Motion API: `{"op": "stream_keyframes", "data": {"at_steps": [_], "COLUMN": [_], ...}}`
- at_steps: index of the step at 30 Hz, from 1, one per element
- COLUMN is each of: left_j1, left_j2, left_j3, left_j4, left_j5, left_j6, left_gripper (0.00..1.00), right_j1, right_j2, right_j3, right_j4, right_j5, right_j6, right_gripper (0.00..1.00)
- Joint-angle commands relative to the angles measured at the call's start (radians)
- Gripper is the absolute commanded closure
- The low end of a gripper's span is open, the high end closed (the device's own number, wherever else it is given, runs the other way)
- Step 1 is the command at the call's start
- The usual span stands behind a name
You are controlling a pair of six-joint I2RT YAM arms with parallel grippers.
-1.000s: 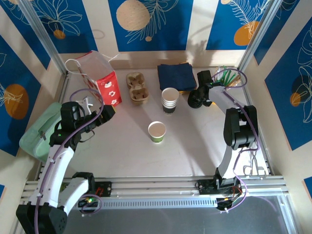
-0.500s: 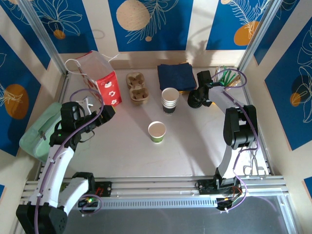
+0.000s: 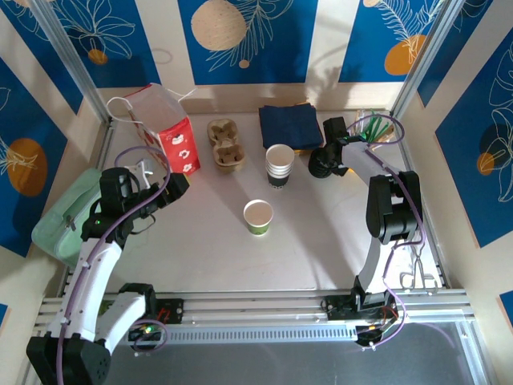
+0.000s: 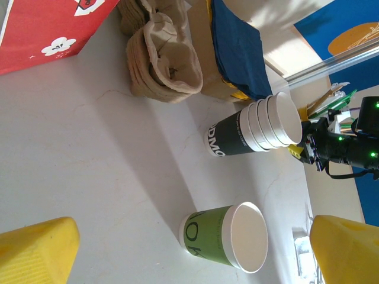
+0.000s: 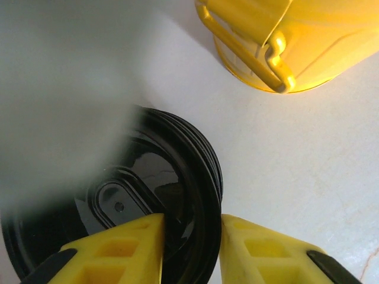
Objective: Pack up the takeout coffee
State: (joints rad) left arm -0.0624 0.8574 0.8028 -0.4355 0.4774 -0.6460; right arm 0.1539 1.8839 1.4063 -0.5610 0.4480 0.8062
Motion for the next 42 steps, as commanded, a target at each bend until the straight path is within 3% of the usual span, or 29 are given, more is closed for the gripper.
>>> {"op": "stream_keyframes", "data": {"at_steps": [1,23,42], "left_j1": [-0.006,-0.006,-0.007], "left_j2": [-0.015,-0.017,-0.014], "left_j3": [0.017,0.026,0.115], "left_j4": [-0.022,-0.032,-0.135], "left_j5": [-0.010,-0.011,0.009], "left_j6": [0.024,0.028,0.091], "left_gripper": [0.01,0.01,0.01], "right_j1": [0.003,0.017,0.068], "right_j2": [0.013,-0.091,-0.400], "right_j3": [0.020,0.000,-0.011], "right_j4": [-0.014,-0.015,-0.138], "right_j5": [-0.020,-0.034,-0.106], "right_j6": [0.006,-0.021,-0.142], "right_gripper": [0.74,0.81,0.84]}}
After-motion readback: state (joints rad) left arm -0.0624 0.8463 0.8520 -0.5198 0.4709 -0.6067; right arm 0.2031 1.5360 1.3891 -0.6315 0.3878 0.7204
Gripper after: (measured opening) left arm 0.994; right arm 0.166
